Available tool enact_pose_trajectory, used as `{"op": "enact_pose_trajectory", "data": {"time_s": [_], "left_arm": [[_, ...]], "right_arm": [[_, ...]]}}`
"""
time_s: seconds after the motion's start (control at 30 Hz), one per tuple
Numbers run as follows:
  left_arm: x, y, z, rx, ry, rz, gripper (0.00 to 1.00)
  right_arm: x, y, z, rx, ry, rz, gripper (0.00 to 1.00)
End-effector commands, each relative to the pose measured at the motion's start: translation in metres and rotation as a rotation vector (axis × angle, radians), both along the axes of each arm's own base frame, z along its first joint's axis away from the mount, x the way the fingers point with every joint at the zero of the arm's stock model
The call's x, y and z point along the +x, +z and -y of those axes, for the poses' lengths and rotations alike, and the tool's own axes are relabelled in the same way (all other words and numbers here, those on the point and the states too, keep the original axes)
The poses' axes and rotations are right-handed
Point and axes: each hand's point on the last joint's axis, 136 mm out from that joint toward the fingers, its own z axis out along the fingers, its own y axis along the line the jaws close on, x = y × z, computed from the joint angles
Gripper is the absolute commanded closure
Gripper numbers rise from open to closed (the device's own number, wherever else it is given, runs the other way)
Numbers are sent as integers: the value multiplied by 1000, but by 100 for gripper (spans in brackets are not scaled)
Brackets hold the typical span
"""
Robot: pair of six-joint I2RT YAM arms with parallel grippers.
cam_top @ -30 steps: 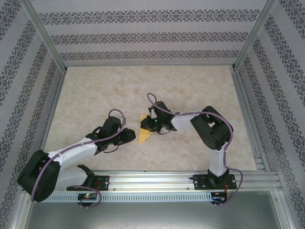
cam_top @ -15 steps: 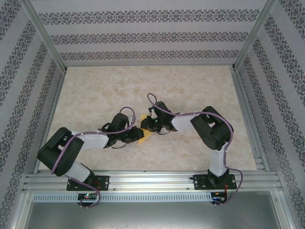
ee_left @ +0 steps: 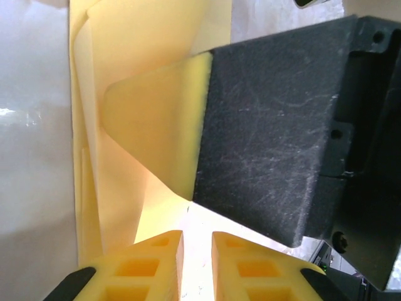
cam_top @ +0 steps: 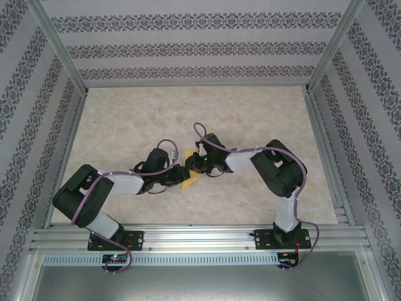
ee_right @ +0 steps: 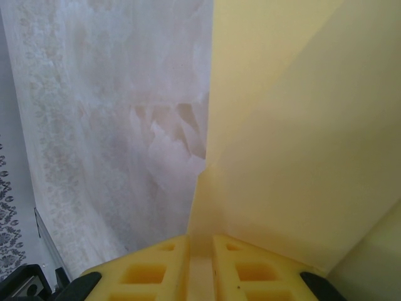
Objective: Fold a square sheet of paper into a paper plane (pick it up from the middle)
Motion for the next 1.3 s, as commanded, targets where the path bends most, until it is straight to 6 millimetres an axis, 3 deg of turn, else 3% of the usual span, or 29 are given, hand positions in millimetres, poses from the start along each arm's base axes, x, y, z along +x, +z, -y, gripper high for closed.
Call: {"op": "enact_pose_trajectory", "data": {"time_s": [0.0,0.57,0.83,1.27], "left_arm": [[1,-5,-2,-22,8,-2,80],[-34,-35,-6,-32,-63,-130,78],[-48,-32,0,-54,-160,-156,77],[-80,-49,-16,7,-210,-236,77]], "right_arm": [[-16,-37,24,-121,-20,-73,82],[-17,-39,27,-144,-18,-75,82],[-17,-40,29,-154,-20,-75,82],[-17,-43,31,-165,-25,-77,81]]}}
